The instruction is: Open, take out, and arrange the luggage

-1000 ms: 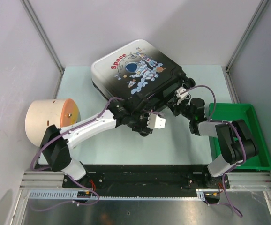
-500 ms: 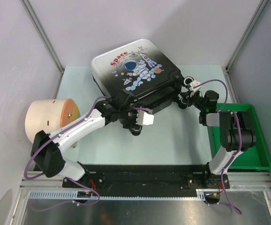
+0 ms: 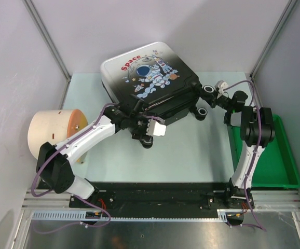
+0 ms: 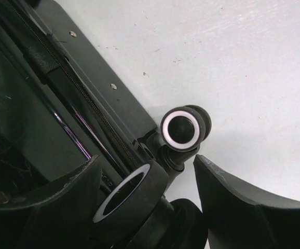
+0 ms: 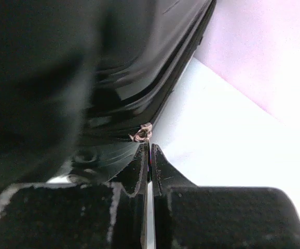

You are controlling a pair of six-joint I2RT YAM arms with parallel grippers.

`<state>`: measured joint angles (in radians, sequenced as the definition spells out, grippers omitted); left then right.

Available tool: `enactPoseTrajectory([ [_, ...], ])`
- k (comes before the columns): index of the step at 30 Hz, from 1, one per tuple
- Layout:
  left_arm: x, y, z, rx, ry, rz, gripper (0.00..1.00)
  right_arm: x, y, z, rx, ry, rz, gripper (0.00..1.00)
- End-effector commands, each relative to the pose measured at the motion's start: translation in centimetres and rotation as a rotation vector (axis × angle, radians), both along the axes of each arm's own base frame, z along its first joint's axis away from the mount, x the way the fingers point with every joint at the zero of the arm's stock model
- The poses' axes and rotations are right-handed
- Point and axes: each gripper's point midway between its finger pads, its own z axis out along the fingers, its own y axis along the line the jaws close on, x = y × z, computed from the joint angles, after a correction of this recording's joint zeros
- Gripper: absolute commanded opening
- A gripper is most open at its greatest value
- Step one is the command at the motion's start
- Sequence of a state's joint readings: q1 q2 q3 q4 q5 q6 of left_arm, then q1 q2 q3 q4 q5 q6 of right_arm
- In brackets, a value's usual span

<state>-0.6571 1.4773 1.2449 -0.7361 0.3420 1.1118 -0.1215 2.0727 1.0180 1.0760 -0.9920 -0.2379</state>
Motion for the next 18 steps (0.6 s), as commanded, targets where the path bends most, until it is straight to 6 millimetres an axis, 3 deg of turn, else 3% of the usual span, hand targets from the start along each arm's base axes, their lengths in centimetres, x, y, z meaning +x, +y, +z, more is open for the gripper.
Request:
enactPoseTrajectory([
  [1,3.1,9.7,-4.8,0.311,0.051,0.245,0.52,6.1,-5.8,8.8,0.016,-0.33,-0.212,0.0],
  [2,3.2,9.7,-4.9,0.313,0.051,0.24,0.52,6.8,-5.4,7.6,0.045,-0.286,-0.202,0.0],
  [3,3.3,9.7,-5.1,0.316,0.052,0.23,0.52,7.8,-5.2,8.6,0.074,-0.285,-0.201,0.0],
  [6,3.3,9.7,-5.7,0.318,0.073,0.22,0.52,9.7,-4.0,8.2,0.135,-0.248,-0.187,0.0],
  [13,3.7,9.5,-6.7,0.307,0.106,0.201,0.53,11.2,1.9,7.7,0.227,-0.159,-0.062,0.0],
  [14,3.9,9.3,-6.6,0.302,0.106,0.201,0.52,11.5,3.1,7.3,0.239,-0.133,-0.053,0.0],
  [17,4.3,8.5,-5.7,0.256,0.108,0.212,0.53,12.0,4.2,6.8,0.28,-0.086,-0.061,0.0],
  [18,4.3,7.9,-5.2,0.223,0.112,0.207,0.54,11.6,6.1,6.7,0.284,-0.07,-0.032,0.0],
])
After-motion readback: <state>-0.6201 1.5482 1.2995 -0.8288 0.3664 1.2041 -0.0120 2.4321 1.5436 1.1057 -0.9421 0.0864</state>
